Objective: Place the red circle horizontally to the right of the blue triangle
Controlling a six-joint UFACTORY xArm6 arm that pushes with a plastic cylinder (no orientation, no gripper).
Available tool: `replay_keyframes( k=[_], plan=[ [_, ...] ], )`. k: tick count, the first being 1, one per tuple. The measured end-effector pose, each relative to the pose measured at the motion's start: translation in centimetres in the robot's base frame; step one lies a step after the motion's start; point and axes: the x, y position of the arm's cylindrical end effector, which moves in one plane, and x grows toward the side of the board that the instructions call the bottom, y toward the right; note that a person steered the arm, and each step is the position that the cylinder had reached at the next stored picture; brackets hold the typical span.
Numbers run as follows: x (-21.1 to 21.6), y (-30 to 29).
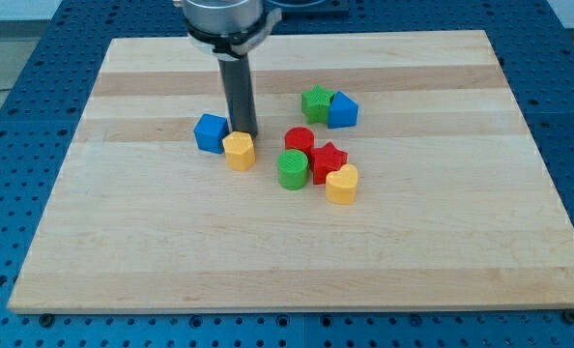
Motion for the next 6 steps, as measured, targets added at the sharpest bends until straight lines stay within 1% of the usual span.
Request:
replay_keyframes(
  k=[1,2,3,4,5,6],
  plan=[
    [1.1,2.9],
    [4.1,4.9],
    [4.6,6.4],
    [-0.8,12.8],
    [-2.9,17.0],
    [-5.6,15.0]
  ],
)
